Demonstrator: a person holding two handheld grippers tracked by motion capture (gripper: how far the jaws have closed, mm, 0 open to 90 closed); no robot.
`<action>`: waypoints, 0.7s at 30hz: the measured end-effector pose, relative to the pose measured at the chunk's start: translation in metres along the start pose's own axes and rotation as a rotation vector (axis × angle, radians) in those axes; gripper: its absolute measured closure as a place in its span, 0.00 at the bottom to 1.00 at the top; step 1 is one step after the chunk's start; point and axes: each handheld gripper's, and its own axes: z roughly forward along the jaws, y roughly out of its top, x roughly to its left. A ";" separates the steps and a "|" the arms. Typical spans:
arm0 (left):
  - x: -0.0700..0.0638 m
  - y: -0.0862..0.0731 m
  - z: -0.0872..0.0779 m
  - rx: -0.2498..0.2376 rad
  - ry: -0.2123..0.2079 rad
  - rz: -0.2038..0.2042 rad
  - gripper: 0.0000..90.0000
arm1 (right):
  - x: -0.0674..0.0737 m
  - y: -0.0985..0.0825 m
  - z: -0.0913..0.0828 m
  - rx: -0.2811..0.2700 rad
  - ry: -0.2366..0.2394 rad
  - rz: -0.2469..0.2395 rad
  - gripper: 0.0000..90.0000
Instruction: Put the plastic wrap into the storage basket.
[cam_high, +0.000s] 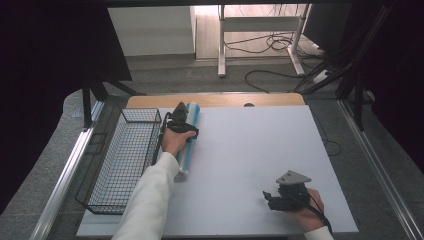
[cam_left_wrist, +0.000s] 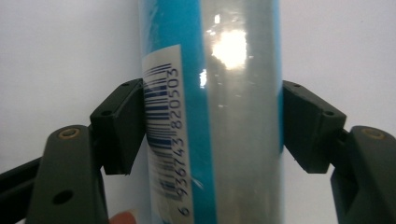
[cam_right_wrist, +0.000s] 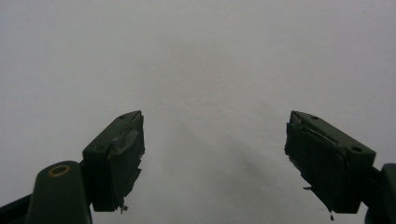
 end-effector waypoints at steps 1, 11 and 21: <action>-0.001 0.000 0.001 0.000 -0.001 0.003 0.32 | 0.000 0.000 0.000 0.000 0.000 0.000 0.22; -0.002 0.000 0.002 0.003 -0.003 0.002 0.35 | -0.001 0.000 -0.001 -0.002 -0.013 0.004 0.22; -0.001 0.000 -0.020 0.024 -0.078 0.030 0.35 | 0.000 0.001 -0.001 -0.009 -0.017 0.001 0.22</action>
